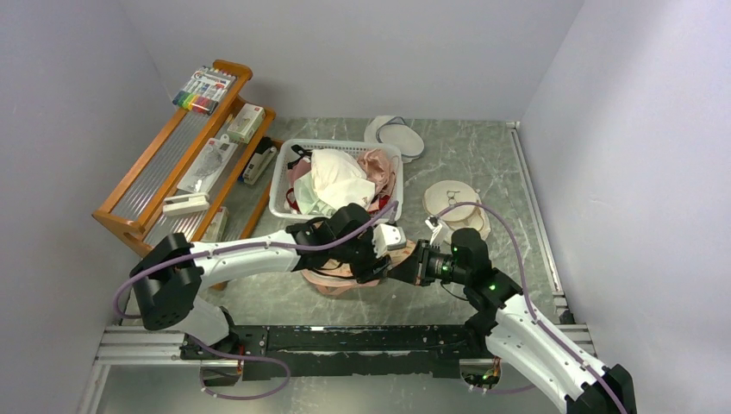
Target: Unzip the laundry bag and remove the bra
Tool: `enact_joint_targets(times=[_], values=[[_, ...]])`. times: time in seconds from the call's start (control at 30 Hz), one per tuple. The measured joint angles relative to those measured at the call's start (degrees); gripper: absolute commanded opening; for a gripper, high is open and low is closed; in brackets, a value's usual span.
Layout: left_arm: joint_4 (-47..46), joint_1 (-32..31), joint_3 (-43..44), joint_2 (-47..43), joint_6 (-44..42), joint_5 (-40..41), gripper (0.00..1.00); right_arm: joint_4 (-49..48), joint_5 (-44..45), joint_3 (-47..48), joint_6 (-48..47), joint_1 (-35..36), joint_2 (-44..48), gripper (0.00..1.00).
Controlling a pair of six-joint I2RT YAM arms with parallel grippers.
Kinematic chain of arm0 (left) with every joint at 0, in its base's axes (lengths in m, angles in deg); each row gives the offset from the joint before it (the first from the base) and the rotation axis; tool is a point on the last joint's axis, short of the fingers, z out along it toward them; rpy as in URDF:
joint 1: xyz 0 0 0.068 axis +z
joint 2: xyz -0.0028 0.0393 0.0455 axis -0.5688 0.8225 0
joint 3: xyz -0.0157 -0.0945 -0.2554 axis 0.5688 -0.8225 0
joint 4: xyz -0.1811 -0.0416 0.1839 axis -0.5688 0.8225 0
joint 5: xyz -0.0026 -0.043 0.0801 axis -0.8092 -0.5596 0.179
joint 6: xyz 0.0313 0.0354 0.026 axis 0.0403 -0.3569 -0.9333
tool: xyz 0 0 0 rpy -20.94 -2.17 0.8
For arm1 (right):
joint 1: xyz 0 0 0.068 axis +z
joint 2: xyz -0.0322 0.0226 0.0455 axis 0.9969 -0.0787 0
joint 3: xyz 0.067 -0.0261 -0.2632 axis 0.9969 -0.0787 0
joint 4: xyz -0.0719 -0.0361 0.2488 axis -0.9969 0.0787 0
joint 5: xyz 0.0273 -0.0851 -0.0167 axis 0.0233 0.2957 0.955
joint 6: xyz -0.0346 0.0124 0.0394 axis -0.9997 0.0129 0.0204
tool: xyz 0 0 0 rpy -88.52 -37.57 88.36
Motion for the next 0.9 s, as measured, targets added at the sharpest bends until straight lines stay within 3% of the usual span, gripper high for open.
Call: enact_joint_targets(times=[0.07,0.33,0.6,0.9], values=[[1.14,-0.04,1.18,0.22,-0.33,2.29,0.38,0.09,0.11,0.0,-0.02,0.11,-0.02,0.0],[3.67,-0.48,1.73,-2.19,-3.8,7.19,0.07,4.15,3.45,2.16,-1.86,0.15,-1.7,0.0],[4.26,-0.37,-0.7,-10.75,-9.18,9.53,0.07,13.86,15.8,11.32,-4.76,0.26,-2.01,0.0],[1.44,-0.26,-6.45,-18.34,-11.04,13.38,0.07,12.11,24.2,6.62,-3.52,0.17,-4.15,0.0]])
